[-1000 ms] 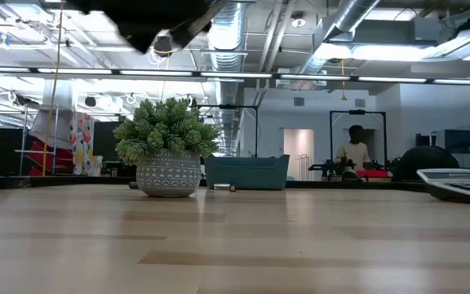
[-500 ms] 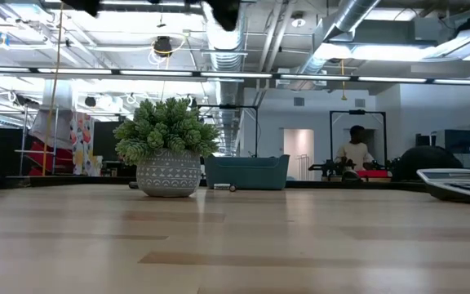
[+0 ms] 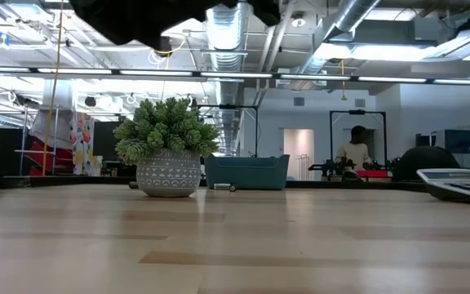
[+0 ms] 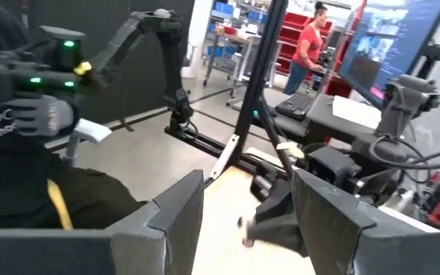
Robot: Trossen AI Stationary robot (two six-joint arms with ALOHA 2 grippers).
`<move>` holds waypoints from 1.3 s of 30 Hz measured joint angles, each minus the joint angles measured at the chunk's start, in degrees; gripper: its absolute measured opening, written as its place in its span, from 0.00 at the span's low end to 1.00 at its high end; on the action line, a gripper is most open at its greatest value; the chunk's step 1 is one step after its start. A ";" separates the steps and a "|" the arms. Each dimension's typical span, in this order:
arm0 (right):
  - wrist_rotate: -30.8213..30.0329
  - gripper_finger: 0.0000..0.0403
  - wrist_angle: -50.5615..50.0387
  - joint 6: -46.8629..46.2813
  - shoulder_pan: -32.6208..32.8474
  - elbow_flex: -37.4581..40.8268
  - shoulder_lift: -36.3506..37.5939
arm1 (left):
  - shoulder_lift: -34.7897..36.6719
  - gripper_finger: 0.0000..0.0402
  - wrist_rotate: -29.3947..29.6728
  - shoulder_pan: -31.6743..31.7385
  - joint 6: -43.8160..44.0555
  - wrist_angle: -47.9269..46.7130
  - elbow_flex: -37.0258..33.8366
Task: Sort batteries
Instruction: Put the silver battery into the green bin
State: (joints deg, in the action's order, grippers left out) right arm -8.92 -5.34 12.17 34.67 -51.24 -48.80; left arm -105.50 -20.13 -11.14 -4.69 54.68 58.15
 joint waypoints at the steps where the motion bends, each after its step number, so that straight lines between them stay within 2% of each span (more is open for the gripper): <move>1: -1.20 0.53 -0.07 0.00 0.37 0.00 0.04 | -0.64 0.10 1.15 0.00 -0.02 -1.15 1.07; 7: -5.97 0.53 1.68 1.61 2.29 0.00 0.58 | -7.62 0.10 4.28 -0.04 0.07 -10.57 12.77; 14: -20.15 0.53 5.89 5.40 4.94 -0.02 2.99 | -18.55 0.10 5.70 -0.54 0.55 -19.83 29.21; 18: -24.39 0.53 8.19 6.40 5.62 0.02 4.93 | -25.20 0.10 5.69 -0.73 2.55 -24.05 39.11; 25: -25.77 0.53 7.99 6.52 5.50 0.02 7.99 | -35.01 0.10 5.76 -1.81 3.44 -35.09 56.56; 31: -25.78 0.53 8.64 6.97 4.46 0.02 10.18 | -42.20 0.10 4.24 -2.25 6.08 -36.91 66.70; 36: -25.79 0.53 8.61 6.51 3.07 0.02 11.67 | -48.14 0.10 2.74 -2.48 8.92 -42.07 76.34; 39: -25.78 0.53 8.59 6.36 2.46 0.02 11.89 | -49.62 0.10 1.91 -3.47 9.79 -40.53 75.91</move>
State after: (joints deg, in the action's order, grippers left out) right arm -34.70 3.25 18.52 37.14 -51.22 -36.91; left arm -155.12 -18.23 -14.61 5.10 14.15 134.07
